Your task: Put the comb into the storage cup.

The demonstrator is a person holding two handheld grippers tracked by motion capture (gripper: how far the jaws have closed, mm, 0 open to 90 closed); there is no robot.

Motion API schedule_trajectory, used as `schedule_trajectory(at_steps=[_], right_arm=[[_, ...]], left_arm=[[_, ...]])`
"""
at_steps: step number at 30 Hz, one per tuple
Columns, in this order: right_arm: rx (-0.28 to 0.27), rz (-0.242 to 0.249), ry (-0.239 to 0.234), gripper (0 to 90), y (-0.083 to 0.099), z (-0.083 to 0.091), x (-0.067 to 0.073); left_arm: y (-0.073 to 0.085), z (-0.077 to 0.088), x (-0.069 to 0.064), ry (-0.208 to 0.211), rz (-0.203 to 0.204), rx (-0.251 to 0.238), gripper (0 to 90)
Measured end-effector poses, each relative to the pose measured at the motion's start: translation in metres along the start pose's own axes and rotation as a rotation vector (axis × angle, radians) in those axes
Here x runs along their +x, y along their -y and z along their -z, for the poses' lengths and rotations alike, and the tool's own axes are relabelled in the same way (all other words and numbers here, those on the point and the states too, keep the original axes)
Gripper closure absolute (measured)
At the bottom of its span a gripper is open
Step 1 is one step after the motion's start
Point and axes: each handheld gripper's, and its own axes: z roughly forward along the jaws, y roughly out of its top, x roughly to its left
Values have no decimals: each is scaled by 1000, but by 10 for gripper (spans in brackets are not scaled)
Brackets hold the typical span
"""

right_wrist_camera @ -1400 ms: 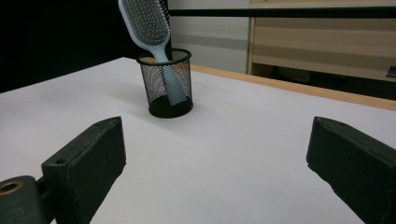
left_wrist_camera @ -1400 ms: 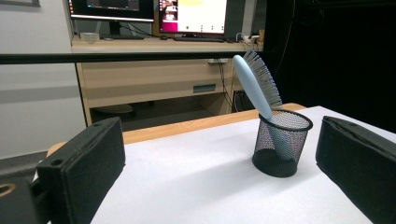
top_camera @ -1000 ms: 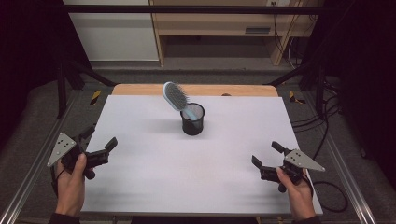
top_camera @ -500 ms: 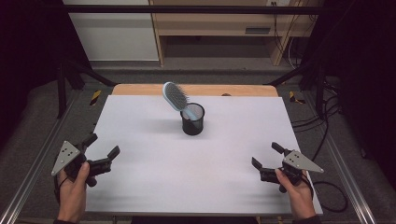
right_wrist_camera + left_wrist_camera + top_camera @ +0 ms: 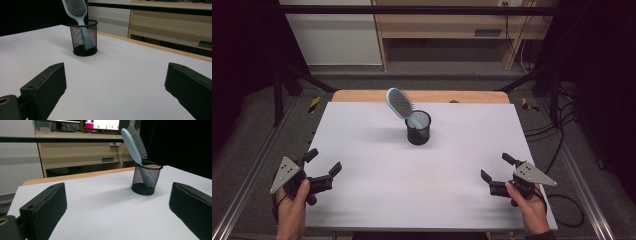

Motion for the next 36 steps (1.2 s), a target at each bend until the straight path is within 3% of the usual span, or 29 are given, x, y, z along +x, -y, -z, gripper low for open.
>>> schedule_trajectory(at_steps=[10,20,23,36], right_arm=[[-7,4,-4,40,0,0,0],[-3,16,-27,39,2,-2,4],[1,18,-38,39,3,-3,6],[15,34,-77,40,5,-9,12]], left_arm=[[5,0,-6,2,-14,-2,13],[12,-4,-11,35,-11,14,13],[14,-5,-12,41,-31,30,13],[20,-8,-15,55,-20,31,13]])
